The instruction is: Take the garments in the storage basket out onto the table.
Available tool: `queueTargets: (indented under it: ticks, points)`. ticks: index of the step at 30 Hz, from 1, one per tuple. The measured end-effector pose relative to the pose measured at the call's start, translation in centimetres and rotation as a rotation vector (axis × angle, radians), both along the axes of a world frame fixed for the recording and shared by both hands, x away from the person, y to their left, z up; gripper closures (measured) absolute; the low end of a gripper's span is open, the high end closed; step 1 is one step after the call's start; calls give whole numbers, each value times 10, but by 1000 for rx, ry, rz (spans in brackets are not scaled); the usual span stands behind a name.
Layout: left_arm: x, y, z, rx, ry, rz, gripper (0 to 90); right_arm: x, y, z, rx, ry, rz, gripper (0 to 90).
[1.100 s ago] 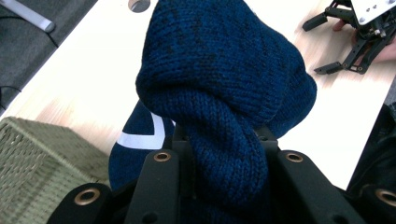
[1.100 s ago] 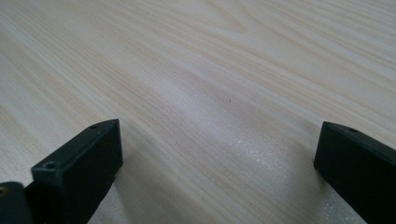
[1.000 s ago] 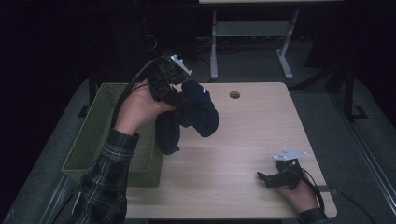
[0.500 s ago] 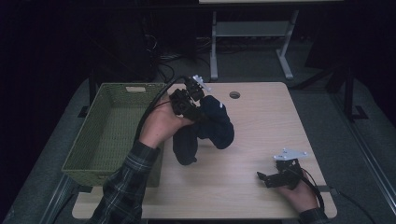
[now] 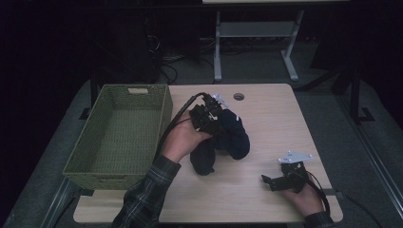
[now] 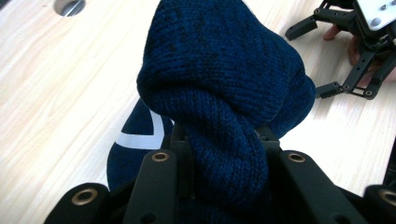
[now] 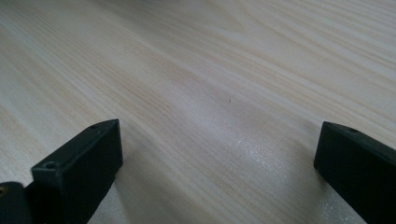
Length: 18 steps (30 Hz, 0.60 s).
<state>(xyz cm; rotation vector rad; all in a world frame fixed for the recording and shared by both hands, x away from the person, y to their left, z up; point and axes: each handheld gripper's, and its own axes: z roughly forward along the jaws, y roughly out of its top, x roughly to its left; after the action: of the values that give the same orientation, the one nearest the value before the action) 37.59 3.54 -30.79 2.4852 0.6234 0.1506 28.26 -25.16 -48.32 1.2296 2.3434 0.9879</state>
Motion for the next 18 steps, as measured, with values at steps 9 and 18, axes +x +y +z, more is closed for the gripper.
queueTargets:
  ticks: [9,18]
  points:
    - [0,-23,-25,-5,19,-11,679,0,0,0,-2,-1,1,7]
    - [2,-31,-39,4,20,-8,558,0,0,0,-1,0,1,7]
